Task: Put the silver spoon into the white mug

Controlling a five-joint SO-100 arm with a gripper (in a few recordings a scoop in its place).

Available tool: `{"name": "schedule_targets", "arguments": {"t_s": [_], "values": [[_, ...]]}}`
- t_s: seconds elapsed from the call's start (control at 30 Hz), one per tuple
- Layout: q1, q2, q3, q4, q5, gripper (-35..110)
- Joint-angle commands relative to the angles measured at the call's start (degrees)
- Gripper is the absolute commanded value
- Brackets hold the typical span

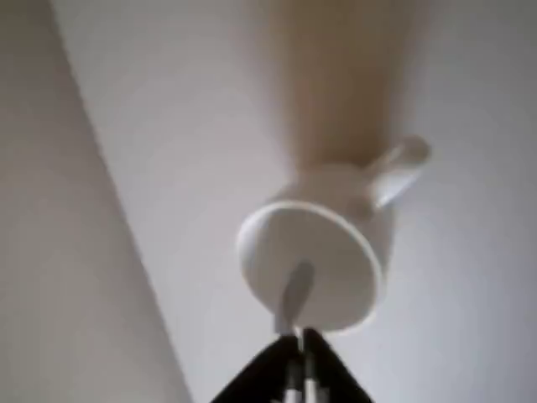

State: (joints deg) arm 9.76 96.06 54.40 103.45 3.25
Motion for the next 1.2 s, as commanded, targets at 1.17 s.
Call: {"name": "schedule_targets", "arguments": {"t_s": [1.17], "values": [[-0.7,46.76,31.46,-15.21,-6.59,-2]]}}
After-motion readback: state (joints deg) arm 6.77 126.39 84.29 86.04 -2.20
